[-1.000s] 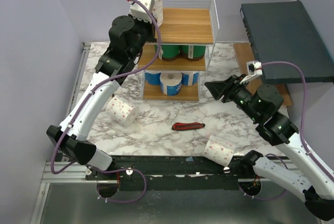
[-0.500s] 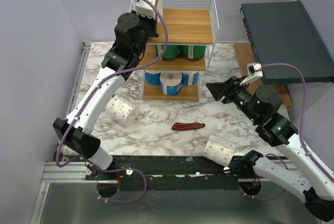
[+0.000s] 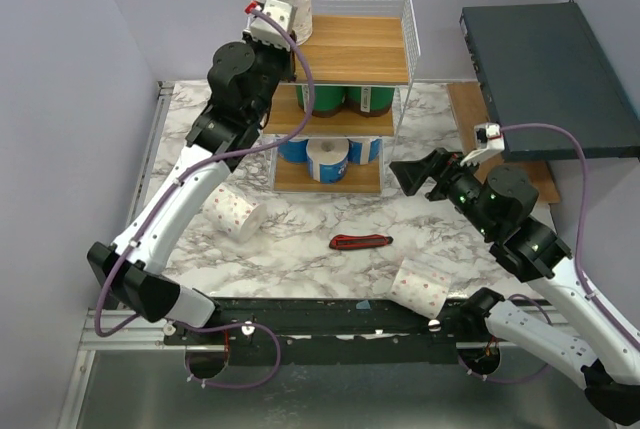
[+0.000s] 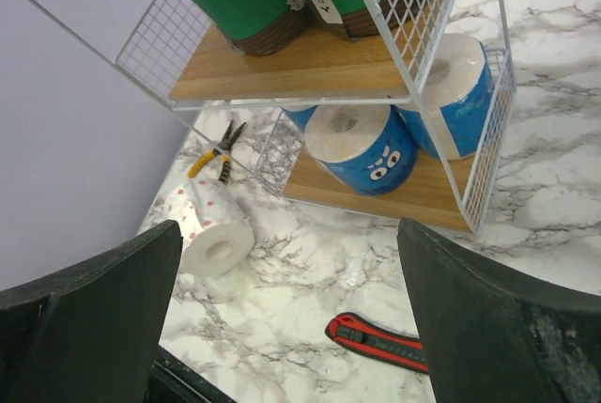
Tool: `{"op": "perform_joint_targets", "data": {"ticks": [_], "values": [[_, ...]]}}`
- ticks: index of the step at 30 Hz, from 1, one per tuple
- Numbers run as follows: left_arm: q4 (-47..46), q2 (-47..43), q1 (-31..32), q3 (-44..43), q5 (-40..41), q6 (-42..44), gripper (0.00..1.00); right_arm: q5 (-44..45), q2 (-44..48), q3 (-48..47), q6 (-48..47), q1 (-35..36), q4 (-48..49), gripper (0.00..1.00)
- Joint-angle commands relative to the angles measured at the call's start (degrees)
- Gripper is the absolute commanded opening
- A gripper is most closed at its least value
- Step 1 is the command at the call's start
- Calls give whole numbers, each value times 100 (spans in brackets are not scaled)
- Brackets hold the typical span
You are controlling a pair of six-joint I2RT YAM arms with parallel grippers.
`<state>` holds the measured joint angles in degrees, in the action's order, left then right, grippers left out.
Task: Place and organize the paper towels onto the shelf
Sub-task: Adjust the paper towel on the shelf.
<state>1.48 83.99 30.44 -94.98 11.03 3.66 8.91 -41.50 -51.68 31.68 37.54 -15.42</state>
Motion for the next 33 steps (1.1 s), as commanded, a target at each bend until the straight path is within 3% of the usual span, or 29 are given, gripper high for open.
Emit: {"op": "perform_joint_targets", "data": {"ticks": [1, 4, 10, 17, 21, 25, 28, 30, 33], "values": [[-550, -702, 329, 285, 167, 456, 41, 371, -37, 18, 35, 32, -366, 100], [-505, -1037, 619, 419, 439, 673, 53, 551, -100, 32, 90, 34, -484, 100], [-498, -2239, 1125, 1386, 807, 542, 62, 1494, -137, 206, 592, 34, -699, 100], [873, -3521, 1543, 2541, 1158, -674, 73, 1656, 31, 625, 588, 30, -733, 100], [1594, -3922, 1582, 3271, 115, -1689, 77, 2343, -174, 469, 1013, 31, -1528, 100], [1496, -3997, 1610, 4189, -1181, -2692, 80, 2103, -282, 596, 1371, 24, -1776, 100], [935, -3935, 1776, 4962, -1972, -3295, 86, 1833, -173, 900, 1658, 28, -1683, 100], [295, -3900, 2001, 5520, -2327, -3615, 98, 1701, 26, 1108, 1796, 32, -1571, 100], [-758, -3836, 2245, 6197, -2659, -3923, 99, 1590, 437, 1391, 1869, 32, -1411, 100]]}}
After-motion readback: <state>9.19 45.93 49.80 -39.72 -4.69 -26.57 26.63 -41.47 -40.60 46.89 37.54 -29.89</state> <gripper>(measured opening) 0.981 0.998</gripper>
